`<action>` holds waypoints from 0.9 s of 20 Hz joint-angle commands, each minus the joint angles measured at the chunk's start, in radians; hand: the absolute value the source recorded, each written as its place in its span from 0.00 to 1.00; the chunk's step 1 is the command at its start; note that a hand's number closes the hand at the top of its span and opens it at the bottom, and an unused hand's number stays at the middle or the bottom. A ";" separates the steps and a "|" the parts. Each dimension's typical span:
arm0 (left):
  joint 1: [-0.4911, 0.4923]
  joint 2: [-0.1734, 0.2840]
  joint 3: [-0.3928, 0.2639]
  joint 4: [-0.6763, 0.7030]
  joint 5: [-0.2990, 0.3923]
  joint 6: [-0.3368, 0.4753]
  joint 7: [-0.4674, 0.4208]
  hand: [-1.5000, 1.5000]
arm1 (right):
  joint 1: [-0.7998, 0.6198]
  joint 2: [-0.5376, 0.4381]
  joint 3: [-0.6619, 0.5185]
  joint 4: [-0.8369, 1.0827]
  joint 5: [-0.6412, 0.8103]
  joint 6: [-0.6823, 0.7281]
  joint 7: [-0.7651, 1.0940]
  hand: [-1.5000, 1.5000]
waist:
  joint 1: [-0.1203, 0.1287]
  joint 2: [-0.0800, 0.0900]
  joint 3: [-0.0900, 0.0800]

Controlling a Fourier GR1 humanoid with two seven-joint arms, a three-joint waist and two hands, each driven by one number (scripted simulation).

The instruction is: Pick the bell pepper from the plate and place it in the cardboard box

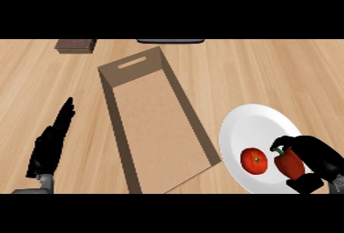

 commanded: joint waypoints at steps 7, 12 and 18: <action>-0.023 0.008 0.059 0.025 0.031 -0.034 -0.007 0.50 | 0.108 0.092 0.004 -0.130 0.165 -0.241 0.105 1.00 | -0.016 -0.001 0.001; 0.030 0.006 0.036 -0.039 0.007 -0.023 0.024 0.50 | 0.235 0.278 0.107 -0.296 0.338 -0.290 0.450 1.00 | -0.021 -0.005 0.001; -0.022 0.025 0.054 -0.037 0.005 -0.048 0.061 0.50 | 0.340 0.351 0.293 -0.519 0.528 -0.314 0.597 1.00 | -0.010 -0.002 0.002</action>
